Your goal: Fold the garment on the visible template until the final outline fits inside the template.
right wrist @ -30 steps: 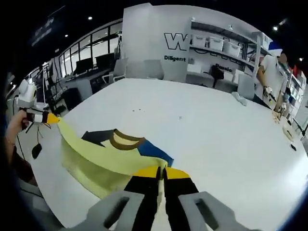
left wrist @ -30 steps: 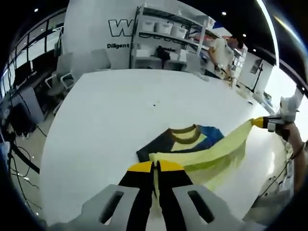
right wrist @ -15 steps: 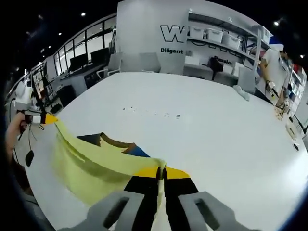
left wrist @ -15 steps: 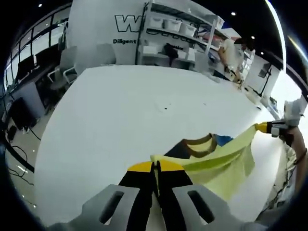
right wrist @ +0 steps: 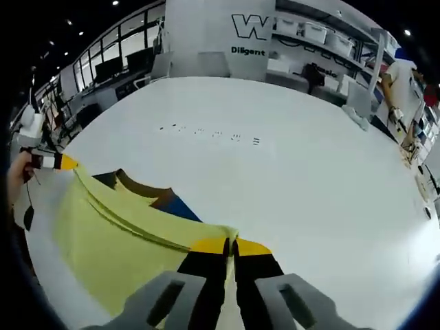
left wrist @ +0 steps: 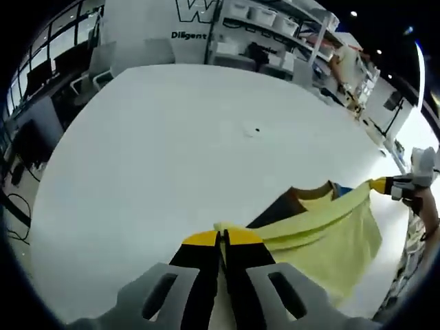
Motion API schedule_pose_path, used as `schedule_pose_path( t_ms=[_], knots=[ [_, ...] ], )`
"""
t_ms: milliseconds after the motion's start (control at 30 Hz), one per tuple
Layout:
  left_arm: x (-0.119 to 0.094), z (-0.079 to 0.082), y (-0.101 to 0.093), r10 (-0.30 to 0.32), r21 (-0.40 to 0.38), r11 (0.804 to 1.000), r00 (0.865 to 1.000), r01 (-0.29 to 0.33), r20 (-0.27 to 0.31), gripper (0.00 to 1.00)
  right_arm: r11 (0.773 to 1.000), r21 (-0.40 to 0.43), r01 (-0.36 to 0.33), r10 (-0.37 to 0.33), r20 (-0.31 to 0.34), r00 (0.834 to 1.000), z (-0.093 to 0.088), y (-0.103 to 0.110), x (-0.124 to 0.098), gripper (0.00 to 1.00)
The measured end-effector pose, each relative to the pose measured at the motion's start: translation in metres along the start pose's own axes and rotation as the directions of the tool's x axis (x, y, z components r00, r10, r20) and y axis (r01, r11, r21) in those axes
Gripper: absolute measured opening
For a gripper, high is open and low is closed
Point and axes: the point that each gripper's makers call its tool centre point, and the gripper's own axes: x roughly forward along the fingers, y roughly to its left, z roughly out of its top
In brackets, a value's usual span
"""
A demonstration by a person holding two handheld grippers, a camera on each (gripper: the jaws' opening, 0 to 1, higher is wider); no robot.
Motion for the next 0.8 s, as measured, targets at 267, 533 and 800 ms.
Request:
schedule_pose_path(
  t_ms=[267, 533, 800],
  knots=[
    [0.000, 0.012, 0.003, 0.023, -0.052, 0.998, 0.995, -0.018, 0.096, 0.00, 1.000, 0.010, -0.028, 0.028, -0.008, 1.000, -0.006, -0.005, 0.019, 0.00],
    [0.002, 0.016, 0.006, 0.036, -0.057, 0.998, 0.993, -0.029, 0.114, 0.00, 0.995, 0.080, -0.060, 0.059, 0.022, 0.998, -0.004, -0.002, 0.022, 0.00],
    [0.001, 0.022, 0.001, -0.030, 0.043, 0.999, 0.982, 0.022, 0.185, 0.03, 0.996, 0.057, -0.068, 0.064, 0.079, 0.995, 0.000, -0.006, 0.022, 0.15]
  ],
)
